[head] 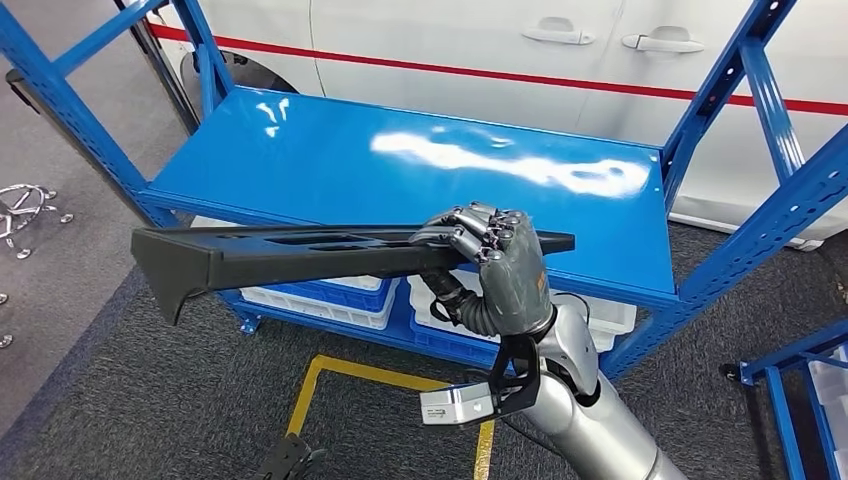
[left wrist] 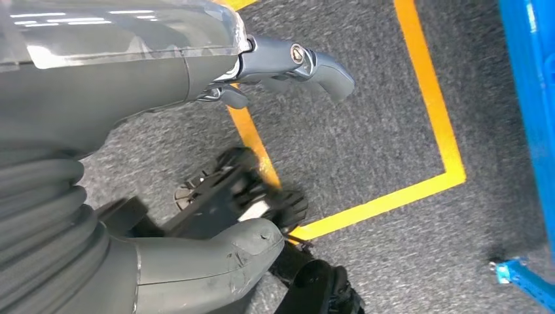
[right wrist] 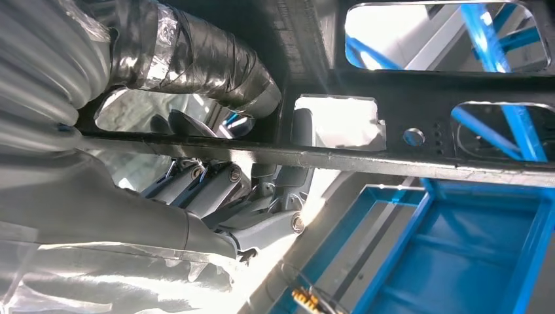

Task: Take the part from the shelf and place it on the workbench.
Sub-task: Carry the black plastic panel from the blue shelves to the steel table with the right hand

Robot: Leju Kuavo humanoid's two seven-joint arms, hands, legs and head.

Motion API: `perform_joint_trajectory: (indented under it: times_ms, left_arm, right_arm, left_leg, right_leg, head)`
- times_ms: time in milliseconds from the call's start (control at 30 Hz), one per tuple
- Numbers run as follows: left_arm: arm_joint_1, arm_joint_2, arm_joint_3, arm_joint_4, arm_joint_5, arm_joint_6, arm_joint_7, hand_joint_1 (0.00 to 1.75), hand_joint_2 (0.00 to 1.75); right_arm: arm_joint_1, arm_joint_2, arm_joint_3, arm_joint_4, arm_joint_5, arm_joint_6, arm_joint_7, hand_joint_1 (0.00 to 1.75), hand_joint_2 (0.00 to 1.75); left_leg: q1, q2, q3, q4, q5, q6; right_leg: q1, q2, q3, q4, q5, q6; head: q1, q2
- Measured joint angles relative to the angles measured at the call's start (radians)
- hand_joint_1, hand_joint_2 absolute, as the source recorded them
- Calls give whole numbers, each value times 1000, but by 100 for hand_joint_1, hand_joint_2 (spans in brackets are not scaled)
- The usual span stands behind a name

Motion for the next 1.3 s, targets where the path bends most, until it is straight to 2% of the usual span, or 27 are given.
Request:
perform_joint_trajectory:
  times_ms: [33, 133, 167, 200, 233, 300, 333, 367, 400, 433, 500, 567, 633, 700, 767, 833, 867, 900, 933, 967, 1033, 1067, 1100, 1167, 1200, 1233, 1300]
  left_arm:
    - [-1, 0, -1, 0, -1, 1, -4, 0, 175]
    - [0, 0, -5, 0, -2, 4, -8, 0, 175]
    - [0, 0, -6, 0, -2, 5, -9, 0, 175]
    - [-2, 0, -6, 0, -2, 5, -9, 0, 175]
    - [-3, 0, -6, 0, -2, 5, -10, 0, 175]
    - [-4, 0, -6, 0, -2, 6, -10, 0, 175]
    - [-3, 0, -6, 0, -2, 6, -10, 0, 175]
    - [-2, 0, -7, 0, -2, 6, -10, 0, 175]
    - [-2, 0, -7, 0, -2, 6, -10, 0, 175]
    - [-2, -1, -7, 0, -2, 6, -10, 0, 175]
    - [-3, -1, -7, 0, -2, 6, -10, 0, 175]
    - [-2, -2, -7, 0, -3, 7, -10, 0, 175]
    - [-2, -2, -8, 0, -3, 8, -10, 0, 175]
    - [-4, -1, -8, 0, -3, 10, -10, 0, 175]
    - [-4, -1, -8, 0, -4, 12, -10, 0, 175]
    - [0, -1, -8, 0, -4, 12, -10, 0, 175]
    - [1, -1, -8, 0, -4, 12, -10, 0, 175]
    - [2, -1, -8, 0, -4, 12, -10, 0, 175]
    - [2, -1, -8, 0, -4, 12, -10, 0, 175]
    - [1, -1, -8, 0, -4, 13, -10, 0, 175]
    - [1, 0, -8, 0, -3, 13, -10, 0, 175]
    - [2, 0, -8, 0, -3, 13, -10, 0, 175]
    - [2, 0, -8, 0, -3, 13, -10, 0, 175]
    - [1, 0, -9, 0, -3, 13, -10, 0, 175]
    - [-1, 0, -9, 0, -3, 13, -10, 0, 175]
    - [-3, 0, -9, 0, -3, 13, -10, 0, 175]
    - [-3, 0, -10, 0, -6, 15, -6, 0, 175]
  right_arm:
    - [-1, 0, 0, 0, -9, 5, -3, 175, 175]
    - [-3, -1, 0, -1, -27, 15, -10, 175, 175]
    - [-4, -1, 0, -2, -29, 17, -10, 175, 175]
    - [-5, -2, 0, -2, -30, 18, -11, 175, 175]
    - [-5, -2, 0, -3, -31, 18, -11, 175, 175]
    - [-5, -4, 0, -3, -31, 19, -11, 175, 175]
    - [-4, -6, 0, -3, -31, 19, -11, 175, 175]
    - [-4, -7, 0, -3, -31, 20, -11, 175, 175]
    - [-4, -8, 0, -3, -31, 20, -11, 175, 175]
    - [-4, -9, 0, -3, -31, 20, -12, 175, 175]
    - [-6, -10, 0, -4, -32, 20, -12, 175, 175]
    - [-8, -10, 0, -6, -35, 22, -13, 175, 175]
    - [-8, -11, 0, -6, -39, 23, -14, 175, 175]
    - [-8, -12, 0, -8, -43, 24, -15, 175, 175]
    - [-9, -12, 0, -9, -45, 24, -17, 175, 175]
    - [-8, -12, 0, -9, -45, 24, -18, 175, 175]
    - [-7, -12, 0, -9, -45, 24, -19, 175, 175]
    - [-6, -12, 0, -9, -45, 24, -19, 175, 175]
    - [-6, -12, 0, -9, -45, 24, -20, 175, 175]
    - [-6, -12, 0, -9, -45, 24, -20, 175, 175]
    - [-7, -12, 0, -9, -45, 25, -20, 175, 175]
    - [-7, -12, 0, -9, -45, 25, -20, 175, 175]
    - [-7, -12, 0, -9, -45, 25, -20, 175, 175]
    - [-5, -12, 0, -10, -45, 25, -20, 175, 175]
    - [-5, -13, 0, -11, -45, 25, -20, 175, 175]
    - [-6, -13, 0, -11, -45, 24, -20, 175, 175]
    - [-6, -13, 0, -13, -45, 24, -22, 175, 175]
  left_leg:
    - [-2, -1, 16, -33, 5, 3]
    - [-6, -2, 14, -47, 10, 20]
    - [-5, 1, 14, -51, 14, 28]
    - [-4, 4, 13, -54, 19, 37]
    - [-4, 7, 12, -58, 24, 44]
    - [-8, 15, 5, -57, 27, 52]
    - [-9, 20, 2, -56, 28, 53]
    - [-11, 26, 0, -55, 28, 54]
    - [-12, 33, -2, -53, 28, 54]
    - [-13, 39, -2, -51, 27, 53]
    - [-17, 53, -2, -46, 23, 49]
    - [-22, 69, -4, -43, 21, 41]
    - [-24, 87, -3, -44, 18, 33]
    - [-21, 68, -8, -22, -4, 23]
    - [-15, 25, -43, 68, -64, 13]
    - [-13, 9, -97, 194, -119, 7]
    - [-11, 8, -113, 229, -125, 5]
    - [-10, 8, -112, 228, -112, 4]
    - [-8, 4, -93, 188, -81, 5]
    - [-6, -8, -61, 121, -43, 6]
    - [-1, -58, -7, 1, 3, 10]
    - [0, -77, 4, -28, 8, 12]
    - [-1, -85, 6, -36, 5, 14]
    - [-2, -65, 7, -45, 12, 23]
    - [0, -53, 10, -51, 16, 31]
    - [1, -39, 13, -58, 20, 39]
    - [-1, -13, 14, -63, 23, 47]
  right_leg:
    - [1, 0, -3, 1, 3, 5]
    - [1, 2, -9, -1, 11, 23]
    - [0, 2, -12, 5, 5, 27]
    - [0, 3, -23, 30, -14, 31]
    - [-1, 4, -43, 75, -43, 33]
    - [-1, 5, -101, 206, -109, 35]
    - [-1, 5, -125, 258, -127, 36]
    - [-1, 5, -134, 280, -127, 35]
    - [0, 3, -123, 261, -107, 33]
    - [1, -3, -94, 208, -76, 29]
    - [10, -40, -25, 71, -24, 15]
    - [22, -66, 3, 7, -12, 5]
    - [22, -51, 0, 2, -10, -1]
    - [15, -30, 1, -5, -4, -9]
    - [9, -11, 0, -8, 1, -15]
    - [8, 11, -2, -7, 3, -17]
    - [8, 22, -4, -6, 4, -17]
    - [8, 35, -4, -5, 5, -17]
    - [7, 47, -5, -3, 6, -16]
    - [7, 59, -5, -1, 6, -15]
    - [6, 82, -12, 3, 10, -8]
    - [4, 93, -18, 4, 13, -2]
    - [1, 104, -24, 4, 18, 6]
    - [-3, 119, -31, 2, 24, 19]
    - [-1, 107, -36, 11, 17, 24]
    - [1, 85, -48, 36, -1, 27]
    - [3, 33, -97, 144, -63, 31]
  head:
    - [0, 0]
    - [0, 0]
    - [0, 0]
    - [0, 0]
    - [0, 0]
    - [0, 0]
    - [0, 0]
    - [0, 0]
    - [0, 0]
    - [0, 0]
    - [0, 0]
    - [0, 0]
    - [0, 0]
    - [0, 0]
    - [0, 0]
    - [0, 0]
    - [0, 0]
    - [0, 0]
    - [0, 0]
    - [0, 0]
    - [0, 0]
    - [0, 0]
    - [0, 0]
    - [0, 0]
    - [1, 0]
    - [2, 0]
    - [3, 0]
